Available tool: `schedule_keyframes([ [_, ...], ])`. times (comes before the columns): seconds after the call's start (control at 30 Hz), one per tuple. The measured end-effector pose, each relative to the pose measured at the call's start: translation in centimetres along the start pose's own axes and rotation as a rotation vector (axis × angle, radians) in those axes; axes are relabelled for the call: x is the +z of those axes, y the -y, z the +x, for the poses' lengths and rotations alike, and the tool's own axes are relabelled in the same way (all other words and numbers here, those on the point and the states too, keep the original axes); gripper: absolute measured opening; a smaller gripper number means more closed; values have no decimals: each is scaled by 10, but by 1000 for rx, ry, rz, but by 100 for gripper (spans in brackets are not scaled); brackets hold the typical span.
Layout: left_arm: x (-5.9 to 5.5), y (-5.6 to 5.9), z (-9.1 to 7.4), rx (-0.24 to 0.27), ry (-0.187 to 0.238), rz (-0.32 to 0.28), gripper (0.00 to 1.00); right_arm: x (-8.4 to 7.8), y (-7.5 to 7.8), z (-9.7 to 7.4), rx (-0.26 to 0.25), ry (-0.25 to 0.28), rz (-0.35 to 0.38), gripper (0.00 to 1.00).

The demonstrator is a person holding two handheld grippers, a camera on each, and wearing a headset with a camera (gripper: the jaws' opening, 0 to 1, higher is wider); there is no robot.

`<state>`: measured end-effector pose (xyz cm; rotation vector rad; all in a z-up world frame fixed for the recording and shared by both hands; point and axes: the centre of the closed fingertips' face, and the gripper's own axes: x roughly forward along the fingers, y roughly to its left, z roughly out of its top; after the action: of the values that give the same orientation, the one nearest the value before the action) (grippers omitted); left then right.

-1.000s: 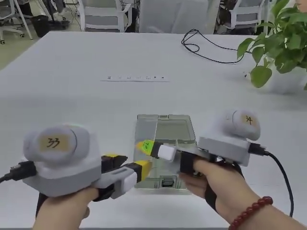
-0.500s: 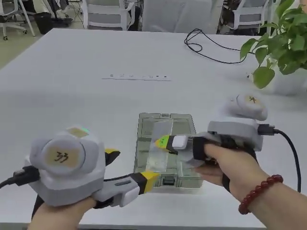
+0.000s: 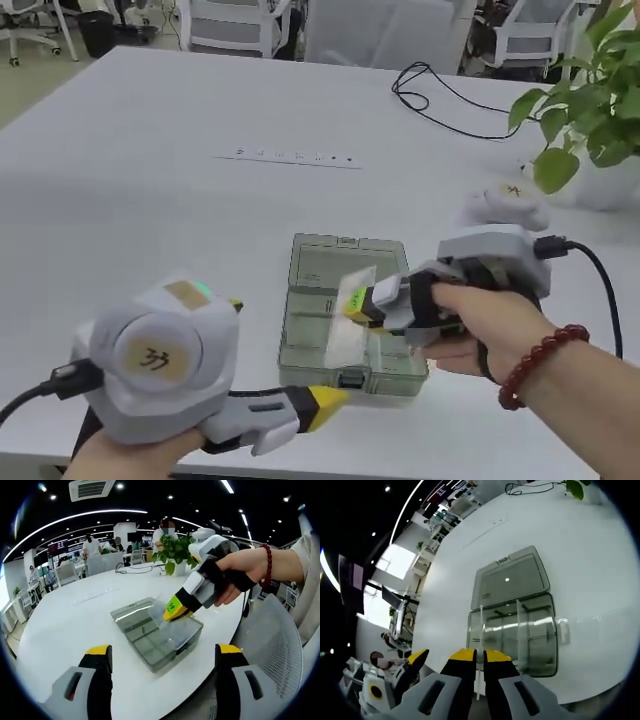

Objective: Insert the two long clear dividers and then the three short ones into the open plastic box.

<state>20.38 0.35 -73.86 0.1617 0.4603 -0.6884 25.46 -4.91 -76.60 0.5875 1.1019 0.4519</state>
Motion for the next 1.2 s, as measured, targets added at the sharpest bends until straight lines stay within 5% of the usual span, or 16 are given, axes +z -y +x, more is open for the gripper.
schedule_keyframes([
  [0.53,5,-2,5,-30,47,13,100,1,7,12,-95,-131,10,6],
  [1.2,4,-12,7,-5,43,31,100,2,18,29,-152,-249,19,6],
])
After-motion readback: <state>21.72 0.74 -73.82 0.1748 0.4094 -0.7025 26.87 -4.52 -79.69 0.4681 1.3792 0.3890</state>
